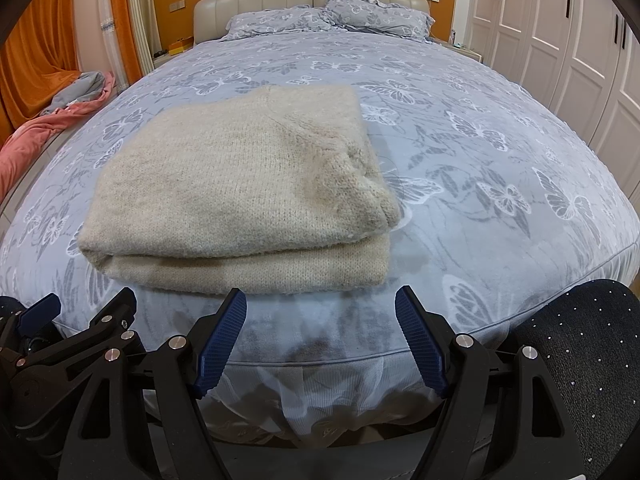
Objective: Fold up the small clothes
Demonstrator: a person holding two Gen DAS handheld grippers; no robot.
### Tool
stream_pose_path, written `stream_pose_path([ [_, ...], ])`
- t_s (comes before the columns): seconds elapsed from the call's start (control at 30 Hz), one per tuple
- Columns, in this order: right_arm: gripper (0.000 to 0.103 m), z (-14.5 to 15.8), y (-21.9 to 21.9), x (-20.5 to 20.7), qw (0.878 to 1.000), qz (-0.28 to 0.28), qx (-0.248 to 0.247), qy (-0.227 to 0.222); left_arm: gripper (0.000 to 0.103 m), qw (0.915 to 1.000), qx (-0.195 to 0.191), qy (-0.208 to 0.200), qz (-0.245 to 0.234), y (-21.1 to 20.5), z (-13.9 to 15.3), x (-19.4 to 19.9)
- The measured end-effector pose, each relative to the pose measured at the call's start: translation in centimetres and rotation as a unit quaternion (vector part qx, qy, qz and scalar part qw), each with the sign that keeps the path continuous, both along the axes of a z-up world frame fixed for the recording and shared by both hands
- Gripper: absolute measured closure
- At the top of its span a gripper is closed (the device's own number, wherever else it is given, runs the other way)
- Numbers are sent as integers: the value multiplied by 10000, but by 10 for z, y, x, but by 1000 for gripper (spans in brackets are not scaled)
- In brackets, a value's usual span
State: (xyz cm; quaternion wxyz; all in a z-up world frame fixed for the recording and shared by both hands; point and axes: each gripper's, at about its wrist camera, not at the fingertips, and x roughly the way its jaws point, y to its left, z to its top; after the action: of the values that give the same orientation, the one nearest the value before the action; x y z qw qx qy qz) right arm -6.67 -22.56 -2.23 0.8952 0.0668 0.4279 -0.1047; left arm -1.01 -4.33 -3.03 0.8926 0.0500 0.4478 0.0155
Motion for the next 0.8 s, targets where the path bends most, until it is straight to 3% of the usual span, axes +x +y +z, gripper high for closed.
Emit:
stream_pose_path([
  [0.33, 28, 22, 1, -6, 9997, -84, -123, -194, 16, 10000, -48, -4, -37, -3, 17, 2],
  [0.8, 27, 21, -1, -3, 9996, -197, 72, -187, 15, 10000, 5, 82, -24, -5, 16, 4],
])
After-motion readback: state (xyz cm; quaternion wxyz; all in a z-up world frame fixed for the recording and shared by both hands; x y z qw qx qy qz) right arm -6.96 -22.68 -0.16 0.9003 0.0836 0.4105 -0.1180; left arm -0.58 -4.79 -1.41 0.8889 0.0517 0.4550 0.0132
